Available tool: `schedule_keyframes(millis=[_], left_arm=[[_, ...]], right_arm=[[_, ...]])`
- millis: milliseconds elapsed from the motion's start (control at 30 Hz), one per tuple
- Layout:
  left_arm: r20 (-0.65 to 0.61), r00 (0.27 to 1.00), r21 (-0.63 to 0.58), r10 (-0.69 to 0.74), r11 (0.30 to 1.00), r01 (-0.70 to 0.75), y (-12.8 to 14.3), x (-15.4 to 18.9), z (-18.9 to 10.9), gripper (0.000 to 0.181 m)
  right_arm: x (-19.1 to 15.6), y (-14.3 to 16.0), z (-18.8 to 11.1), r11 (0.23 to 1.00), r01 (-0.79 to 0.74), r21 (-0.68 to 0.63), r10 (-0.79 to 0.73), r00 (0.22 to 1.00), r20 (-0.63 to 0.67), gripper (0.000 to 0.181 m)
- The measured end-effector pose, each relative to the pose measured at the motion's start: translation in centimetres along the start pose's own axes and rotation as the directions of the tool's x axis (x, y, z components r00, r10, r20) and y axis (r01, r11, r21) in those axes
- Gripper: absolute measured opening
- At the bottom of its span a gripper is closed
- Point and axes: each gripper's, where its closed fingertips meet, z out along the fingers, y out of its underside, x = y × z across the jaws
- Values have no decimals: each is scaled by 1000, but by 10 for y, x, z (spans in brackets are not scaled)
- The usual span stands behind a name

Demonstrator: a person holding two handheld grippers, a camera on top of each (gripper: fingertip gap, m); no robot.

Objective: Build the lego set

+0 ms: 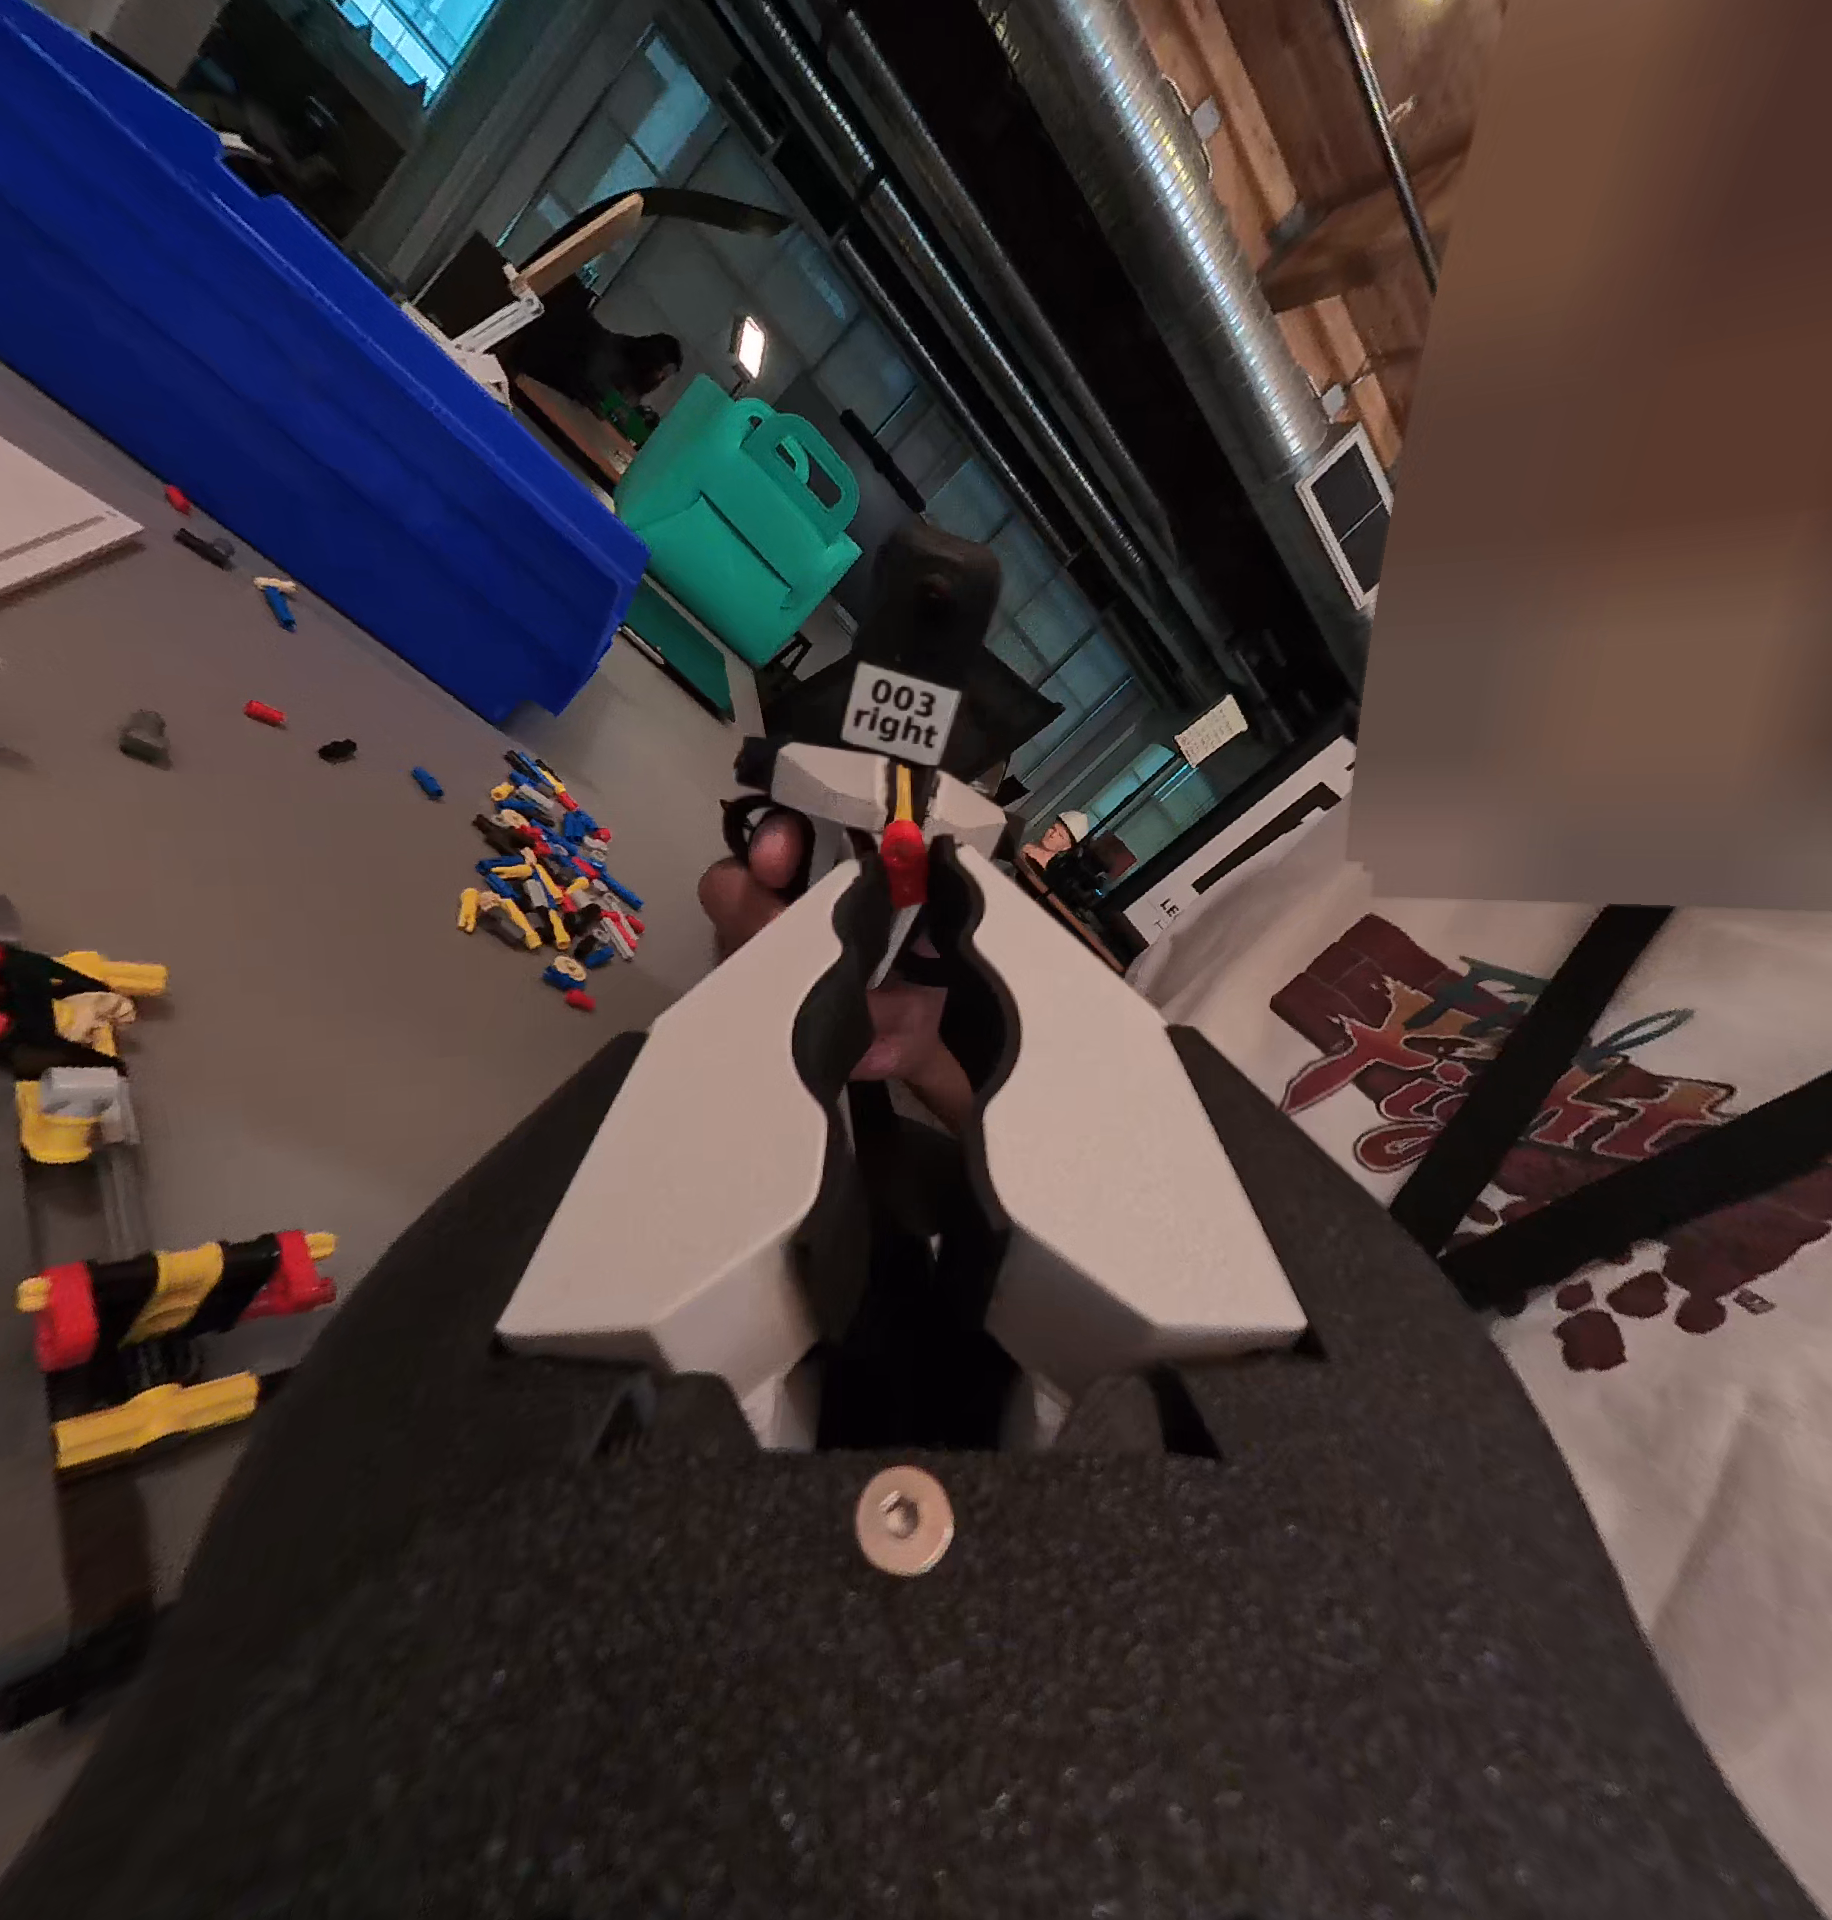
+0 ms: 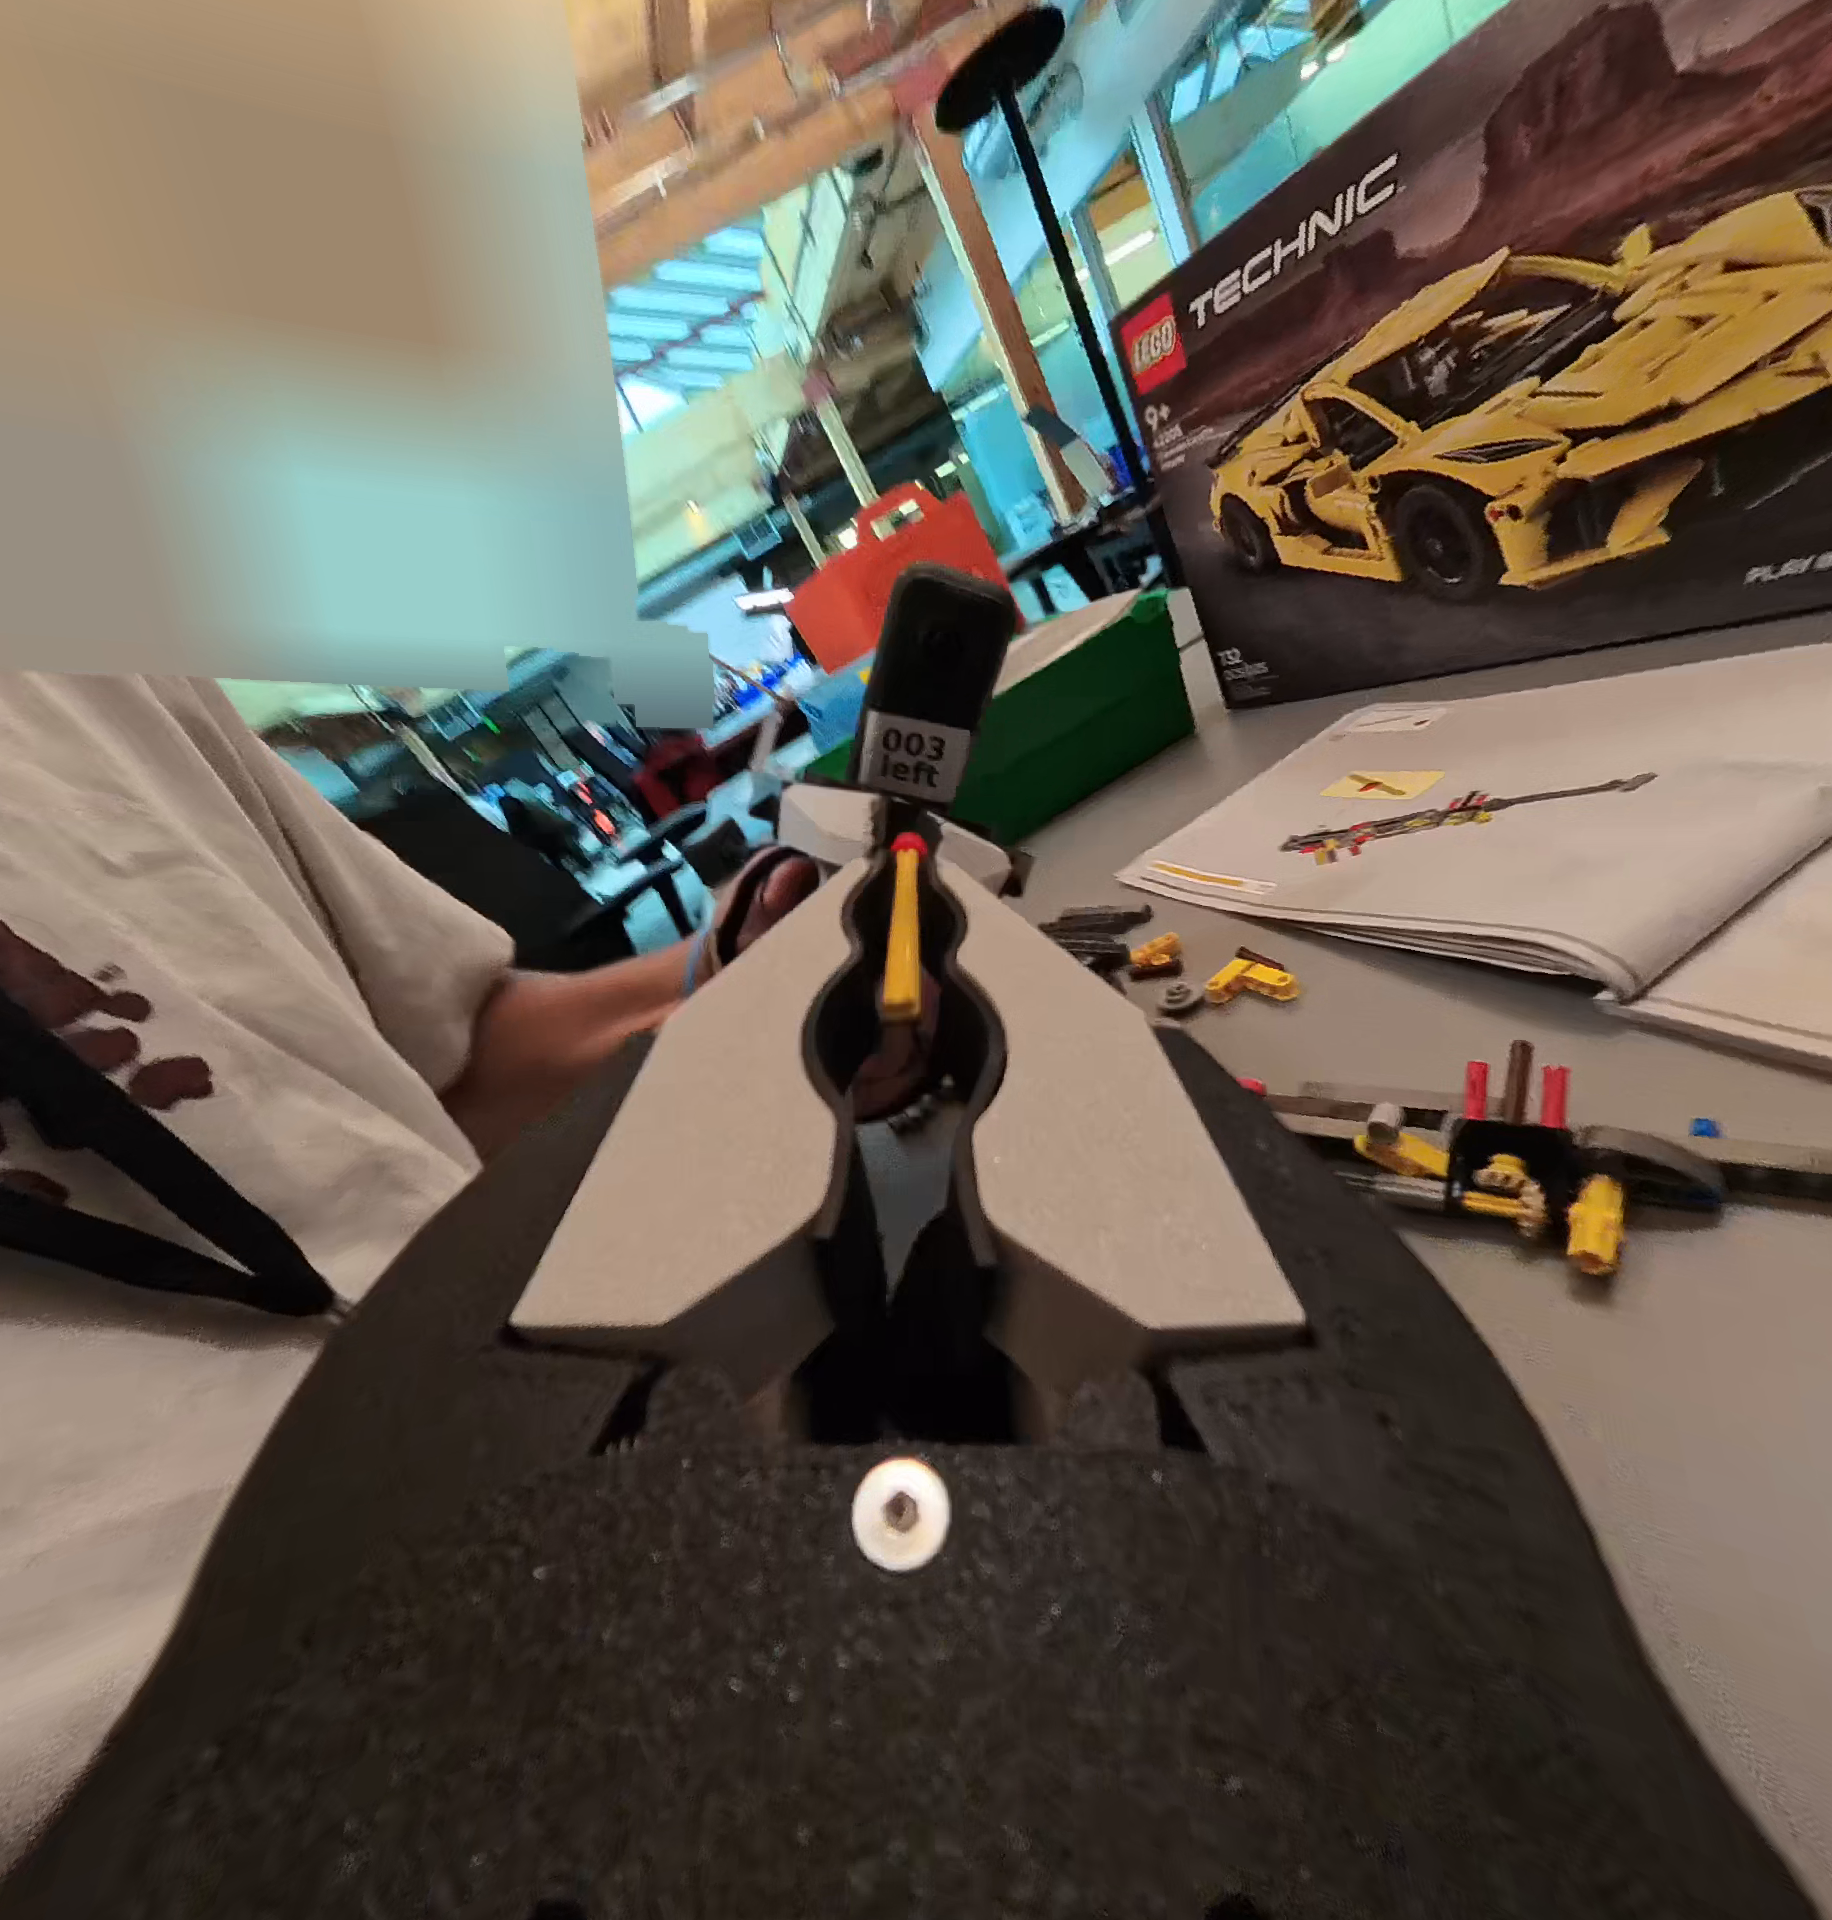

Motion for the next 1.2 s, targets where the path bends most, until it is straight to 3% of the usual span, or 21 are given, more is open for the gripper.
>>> schedule_keyframes(millis=[400, 633, 900, 1200], left_arm=[[122, 984, -81, 129, 989, -120, 4, -19, -15, 6], [127, 972, -172, 196, 970, -173, 12, -21, -18, 6], [80, 937, -397, 340, 873, -283, 40, -14, -25, 6], [58, 922, -472, 383, 824, -313, 53, -16, -31, 6]], right_arm=[[16, 18, -12, 983, -28, -181, 23, 999, -30, 13], [14, 36, -13, 956, 9, -294, -16, 1000, -20, 3], [1, 60, -16, 925, 27, -378, -4, 998, 61, 3], [1, 71, -14, 915, 13, -404, 28, 995, 95, 3]])
